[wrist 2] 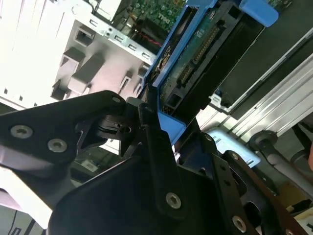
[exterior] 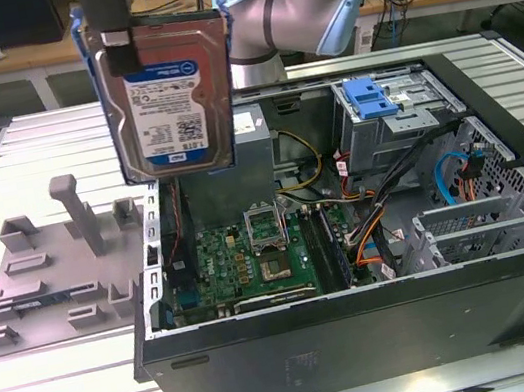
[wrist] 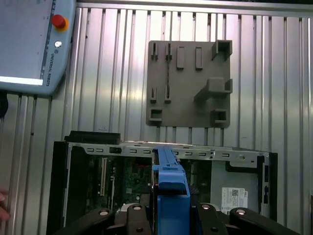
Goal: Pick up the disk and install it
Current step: 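Pick up the disk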
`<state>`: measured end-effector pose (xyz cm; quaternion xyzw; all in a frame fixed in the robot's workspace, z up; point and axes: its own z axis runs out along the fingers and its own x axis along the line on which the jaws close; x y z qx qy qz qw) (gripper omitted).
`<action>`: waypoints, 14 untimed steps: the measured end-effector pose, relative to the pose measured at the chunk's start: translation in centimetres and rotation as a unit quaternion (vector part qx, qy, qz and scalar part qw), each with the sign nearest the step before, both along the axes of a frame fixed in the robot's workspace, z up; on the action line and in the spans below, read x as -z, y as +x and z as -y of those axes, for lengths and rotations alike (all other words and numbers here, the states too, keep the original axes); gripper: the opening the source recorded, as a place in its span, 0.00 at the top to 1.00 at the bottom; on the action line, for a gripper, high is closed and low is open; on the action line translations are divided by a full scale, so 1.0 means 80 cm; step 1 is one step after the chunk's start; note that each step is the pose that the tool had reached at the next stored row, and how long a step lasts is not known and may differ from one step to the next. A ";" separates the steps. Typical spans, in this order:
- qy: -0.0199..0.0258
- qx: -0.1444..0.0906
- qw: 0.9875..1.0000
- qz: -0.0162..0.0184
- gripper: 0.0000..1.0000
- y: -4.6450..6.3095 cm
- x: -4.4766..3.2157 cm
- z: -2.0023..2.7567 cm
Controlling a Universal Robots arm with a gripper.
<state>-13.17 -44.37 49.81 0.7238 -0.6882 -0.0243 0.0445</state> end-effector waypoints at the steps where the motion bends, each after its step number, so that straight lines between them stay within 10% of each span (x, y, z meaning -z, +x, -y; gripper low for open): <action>1: 0.000 0.000 1.000 0.000 0.63 0.006 0.0000 0.0017; 14: 0.000 -0.003 1.000 0.000 0.63 0.074 0.0000 0.0177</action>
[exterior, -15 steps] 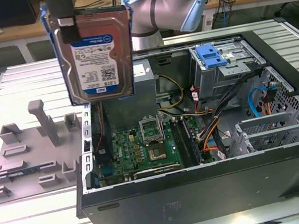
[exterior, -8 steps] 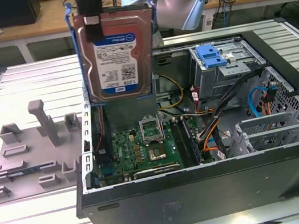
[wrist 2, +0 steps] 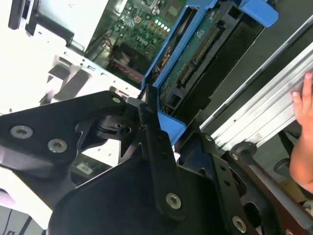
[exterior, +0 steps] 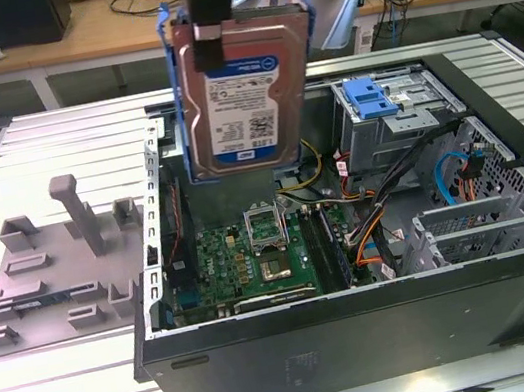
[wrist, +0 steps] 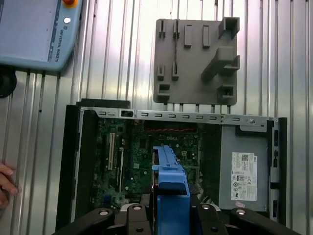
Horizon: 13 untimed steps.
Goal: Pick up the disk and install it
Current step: 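Pick up the disk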
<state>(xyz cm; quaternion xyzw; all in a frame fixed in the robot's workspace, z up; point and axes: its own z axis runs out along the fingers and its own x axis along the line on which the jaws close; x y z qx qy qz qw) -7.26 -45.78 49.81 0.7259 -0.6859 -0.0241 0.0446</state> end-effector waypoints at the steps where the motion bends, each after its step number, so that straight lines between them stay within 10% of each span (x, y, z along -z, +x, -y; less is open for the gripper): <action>1: 0.000 0.000 1.000 0.000 0.63 0.004 0.0000 0.0012; 13: 0.000 -0.003 1.000 0.000 0.63 0.070 0.0001 0.0200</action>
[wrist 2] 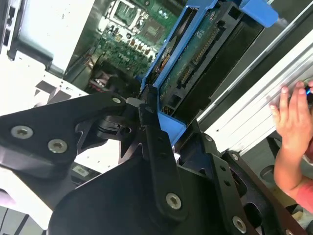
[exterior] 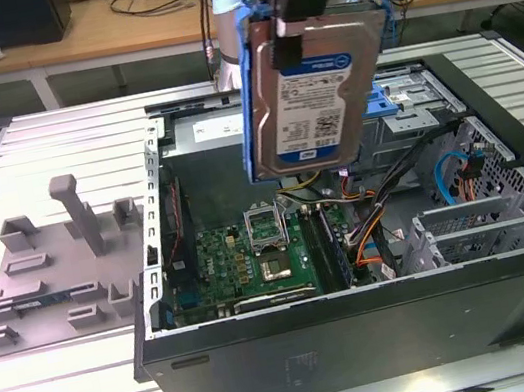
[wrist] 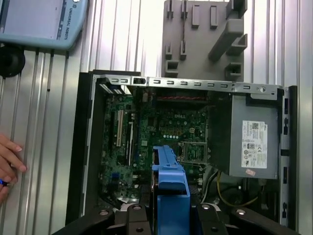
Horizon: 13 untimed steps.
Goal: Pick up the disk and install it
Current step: 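Pick up the disk, then insert the disk into the insertion slot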
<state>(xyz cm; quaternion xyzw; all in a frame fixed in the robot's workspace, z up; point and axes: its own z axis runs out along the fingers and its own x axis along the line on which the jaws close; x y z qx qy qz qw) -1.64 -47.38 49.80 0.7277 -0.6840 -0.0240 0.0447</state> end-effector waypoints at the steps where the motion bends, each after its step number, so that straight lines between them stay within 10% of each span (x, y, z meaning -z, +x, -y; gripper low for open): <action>1: 0.000 0.000 1.000 0.000 0.63 0.004 0.0001 0.0012; 13: 0.000 0.000 1.000 0.000 0.63 0.017 0.0001 0.0056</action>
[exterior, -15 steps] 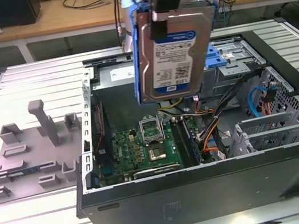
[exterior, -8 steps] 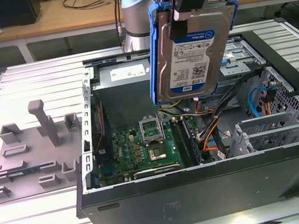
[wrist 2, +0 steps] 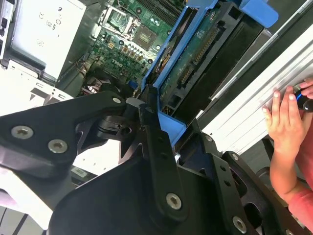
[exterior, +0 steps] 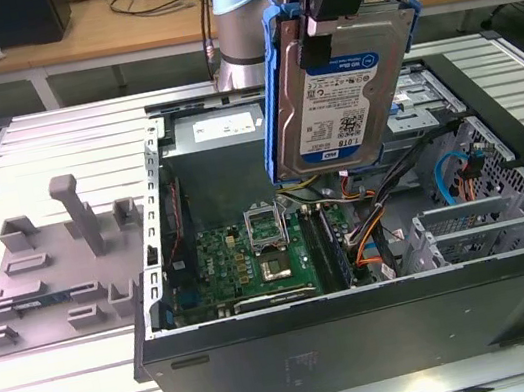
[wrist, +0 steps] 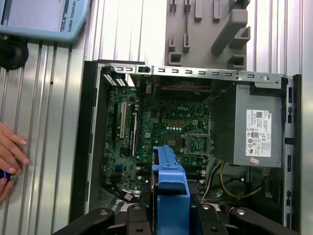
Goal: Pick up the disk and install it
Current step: 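Insert the disk into the insertion slot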
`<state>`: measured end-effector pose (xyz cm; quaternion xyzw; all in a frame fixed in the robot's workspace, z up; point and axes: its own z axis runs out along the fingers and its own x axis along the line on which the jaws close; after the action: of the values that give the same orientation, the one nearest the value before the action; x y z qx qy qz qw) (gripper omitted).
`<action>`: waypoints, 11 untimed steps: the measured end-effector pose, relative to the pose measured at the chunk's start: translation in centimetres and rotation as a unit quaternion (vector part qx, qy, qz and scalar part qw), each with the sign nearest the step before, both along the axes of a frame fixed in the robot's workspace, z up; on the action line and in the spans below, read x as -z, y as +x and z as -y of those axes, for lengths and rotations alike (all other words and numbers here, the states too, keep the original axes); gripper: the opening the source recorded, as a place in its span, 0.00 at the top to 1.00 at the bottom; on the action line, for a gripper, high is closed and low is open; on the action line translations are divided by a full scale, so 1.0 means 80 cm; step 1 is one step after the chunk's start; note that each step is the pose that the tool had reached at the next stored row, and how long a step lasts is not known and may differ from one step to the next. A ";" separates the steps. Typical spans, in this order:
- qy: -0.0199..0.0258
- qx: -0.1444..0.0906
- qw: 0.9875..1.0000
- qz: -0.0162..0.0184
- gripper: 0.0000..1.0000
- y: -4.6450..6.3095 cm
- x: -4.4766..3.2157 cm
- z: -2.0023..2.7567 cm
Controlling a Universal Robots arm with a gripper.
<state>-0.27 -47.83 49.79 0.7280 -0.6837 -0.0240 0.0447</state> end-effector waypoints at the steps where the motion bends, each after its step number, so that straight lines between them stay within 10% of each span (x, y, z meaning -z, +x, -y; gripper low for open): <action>1: 0.000 0.000 1.000 0.000 0.63 0.000 0.0000 0.0000; 7: 0.000 0.000 1.000 0.000 0.63 -0.001 0.0000 0.0000; 11: 0.000 0.000 1.000 0.012 0.63 -0.001 0.0001 0.0047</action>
<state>-0.33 -48.20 49.78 0.7280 -0.6844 -0.0155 0.0367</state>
